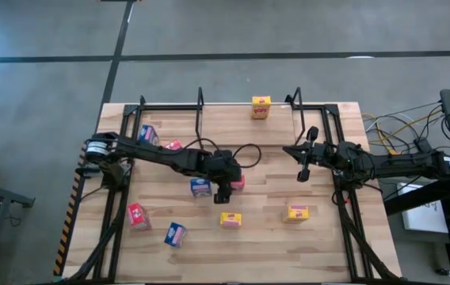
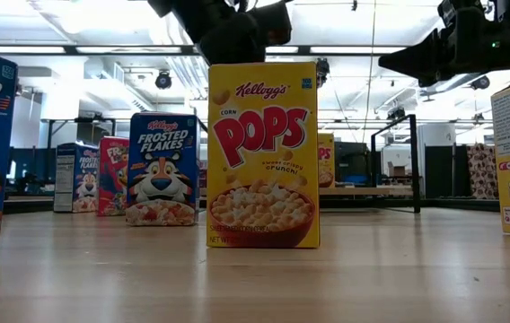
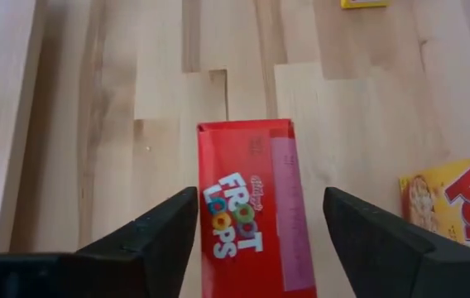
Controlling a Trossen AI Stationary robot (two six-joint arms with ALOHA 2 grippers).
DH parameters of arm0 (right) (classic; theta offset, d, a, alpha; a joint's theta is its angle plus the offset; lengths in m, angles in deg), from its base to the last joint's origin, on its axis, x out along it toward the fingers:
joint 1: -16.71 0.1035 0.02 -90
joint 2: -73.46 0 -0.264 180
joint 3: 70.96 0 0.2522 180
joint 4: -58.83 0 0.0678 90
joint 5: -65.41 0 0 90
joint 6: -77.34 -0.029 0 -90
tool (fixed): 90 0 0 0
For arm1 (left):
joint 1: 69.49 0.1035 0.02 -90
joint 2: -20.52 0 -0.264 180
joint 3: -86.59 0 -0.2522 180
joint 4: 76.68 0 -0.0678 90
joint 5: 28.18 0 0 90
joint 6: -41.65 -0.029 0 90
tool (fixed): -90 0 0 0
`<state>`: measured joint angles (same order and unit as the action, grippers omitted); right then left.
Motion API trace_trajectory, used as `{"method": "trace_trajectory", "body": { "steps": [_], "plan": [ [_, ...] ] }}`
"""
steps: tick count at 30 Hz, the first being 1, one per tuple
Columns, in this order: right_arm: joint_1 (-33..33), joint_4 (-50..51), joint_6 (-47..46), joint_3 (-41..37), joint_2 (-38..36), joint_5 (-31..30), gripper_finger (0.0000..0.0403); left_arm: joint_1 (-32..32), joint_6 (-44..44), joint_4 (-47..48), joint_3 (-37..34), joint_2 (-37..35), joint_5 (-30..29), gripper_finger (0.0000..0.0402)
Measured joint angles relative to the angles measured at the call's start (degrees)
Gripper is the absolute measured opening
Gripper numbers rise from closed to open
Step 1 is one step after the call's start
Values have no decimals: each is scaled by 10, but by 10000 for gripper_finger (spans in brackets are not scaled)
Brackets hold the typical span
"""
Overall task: Stack cereal on shelf
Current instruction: Put the right red cereal box on the shelf
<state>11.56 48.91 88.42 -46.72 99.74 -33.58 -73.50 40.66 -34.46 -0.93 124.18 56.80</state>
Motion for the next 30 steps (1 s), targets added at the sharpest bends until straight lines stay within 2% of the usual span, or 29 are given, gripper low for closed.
{"method": "trace_trajectory", "body": {
  "steps": [15,22,30],
  "plan": [
    [0,0,0,0,0,0,9,0,-13,9,2,2,0,149],
    [0,0,0,0,0,0,9,0,-38,12,3,-6,0,142],
    [0,3,0,0,0,0,9,40,-147,76,79,-42,-2,142]
  ]
}}
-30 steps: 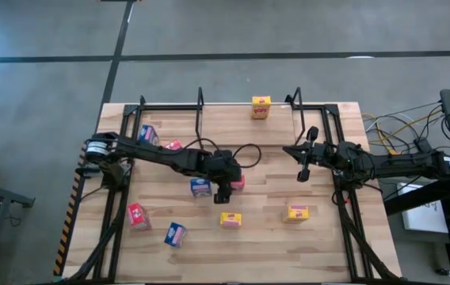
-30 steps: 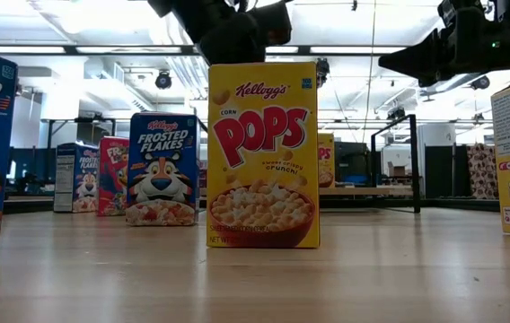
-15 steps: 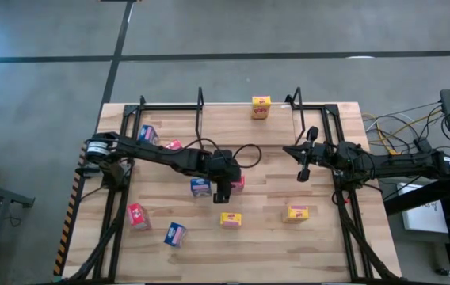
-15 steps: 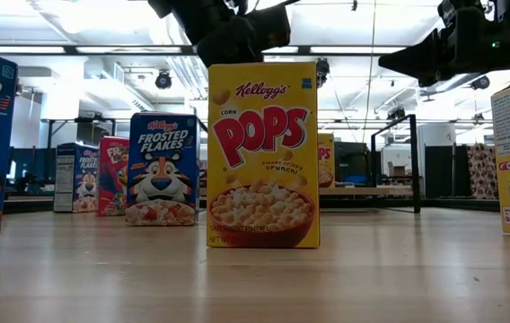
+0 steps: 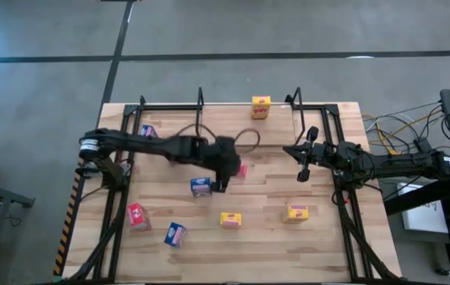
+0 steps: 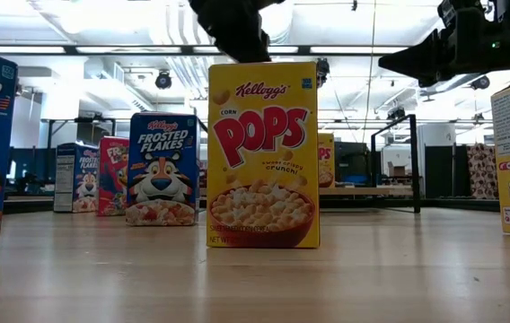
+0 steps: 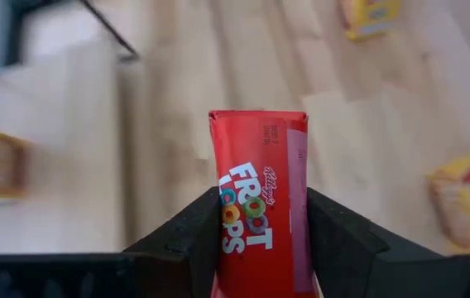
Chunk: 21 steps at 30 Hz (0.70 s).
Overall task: Stack cereal on shelf
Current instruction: Put the right red cereal box on the shelf
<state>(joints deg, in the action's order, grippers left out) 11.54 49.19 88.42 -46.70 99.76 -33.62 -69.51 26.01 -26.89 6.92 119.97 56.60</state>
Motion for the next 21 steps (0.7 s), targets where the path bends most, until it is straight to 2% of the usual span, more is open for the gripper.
{"method": "trace_trajectory", "body": {
  "steps": [6,14,21],
  "plan": [
    [0,0,0,0,0,0,9,75,-75,66,57,-2,0,142],
    [0,0,1,0,0,0,9,199,-152,63,64,-2,21,142],
    [0,1,4,0,0,0,9,279,-195,45,64,10,32,142]
  ]
}}
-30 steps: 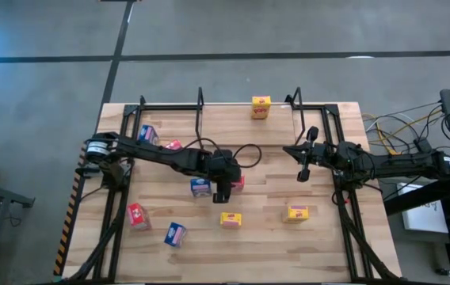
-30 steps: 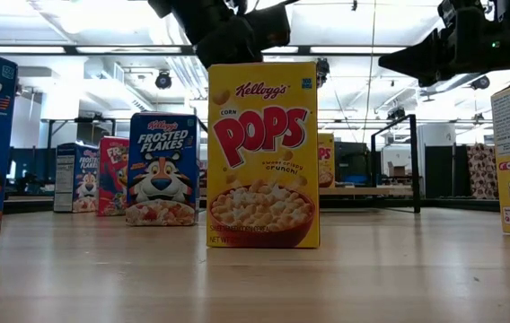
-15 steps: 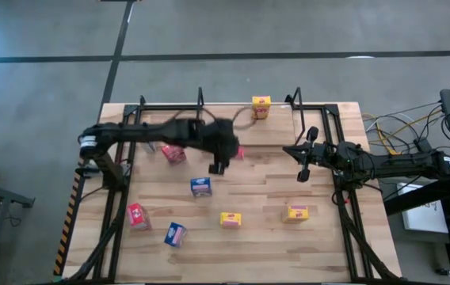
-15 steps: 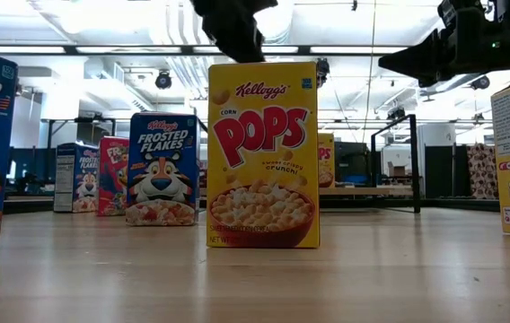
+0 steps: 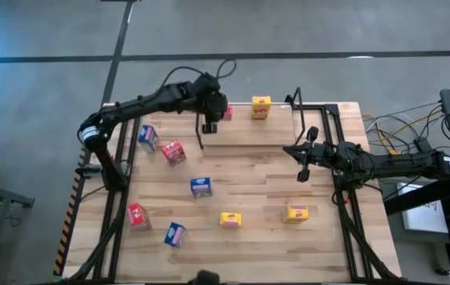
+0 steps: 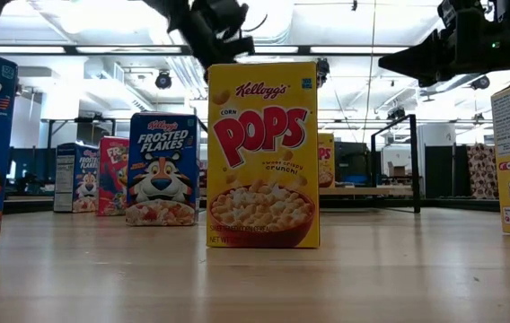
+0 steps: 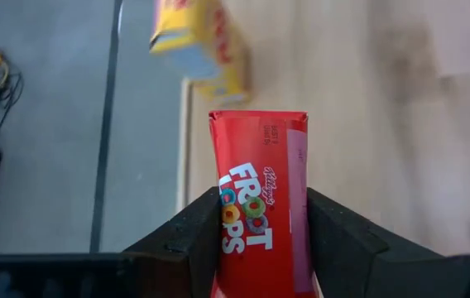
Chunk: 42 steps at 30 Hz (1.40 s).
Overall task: Stack cereal on shelf
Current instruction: Put the right red cereal box on the shelf
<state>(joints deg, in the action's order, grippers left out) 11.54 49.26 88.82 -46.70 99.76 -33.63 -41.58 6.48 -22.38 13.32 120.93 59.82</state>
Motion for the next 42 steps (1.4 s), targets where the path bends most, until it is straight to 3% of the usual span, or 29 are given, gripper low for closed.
{"method": "trace_trajectory", "body": {
  "steps": [8,21,34,42],
  "plan": [
    [0,0,0,0,0,0,9,61,14,-17,-1,30,60,142],
    [0,0,0,0,0,0,9,77,31,-17,-1,57,61,143],
    [0,0,-1,0,0,0,9,87,20,-20,-1,58,59,208],
    [0,0,-1,0,0,0,9,86,-4,-19,5,58,28,214]
  ]
}}
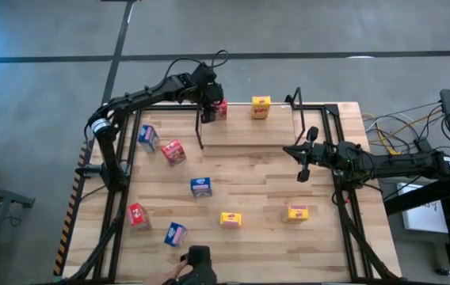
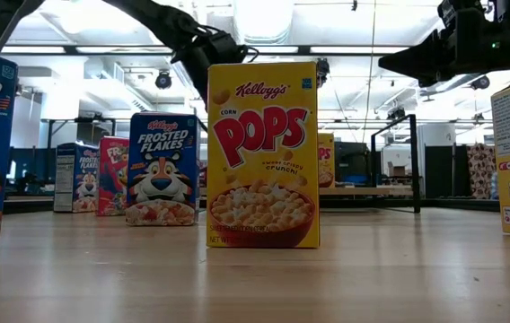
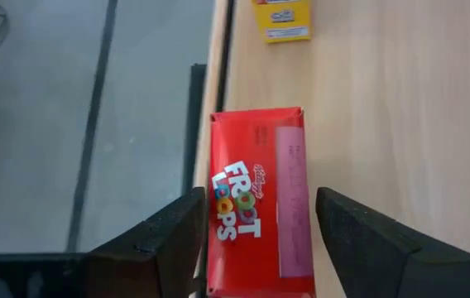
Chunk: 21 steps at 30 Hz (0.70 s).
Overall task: Stack cereal on shelf
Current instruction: Put the right red cereal box on the shelf
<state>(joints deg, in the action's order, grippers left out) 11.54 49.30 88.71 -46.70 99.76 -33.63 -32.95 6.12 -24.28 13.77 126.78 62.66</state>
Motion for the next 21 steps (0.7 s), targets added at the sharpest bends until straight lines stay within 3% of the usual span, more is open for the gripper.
{"method": "trace_trajectory", "body": {
  "steps": [12,21],
  "plan": [
    [0,1,-10,0,0,0,9,-13,15,94,81,-2,-5,213],
    [0,2,-10,0,0,0,9,-70,35,131,65,-7,-2,196]
  ]
}}
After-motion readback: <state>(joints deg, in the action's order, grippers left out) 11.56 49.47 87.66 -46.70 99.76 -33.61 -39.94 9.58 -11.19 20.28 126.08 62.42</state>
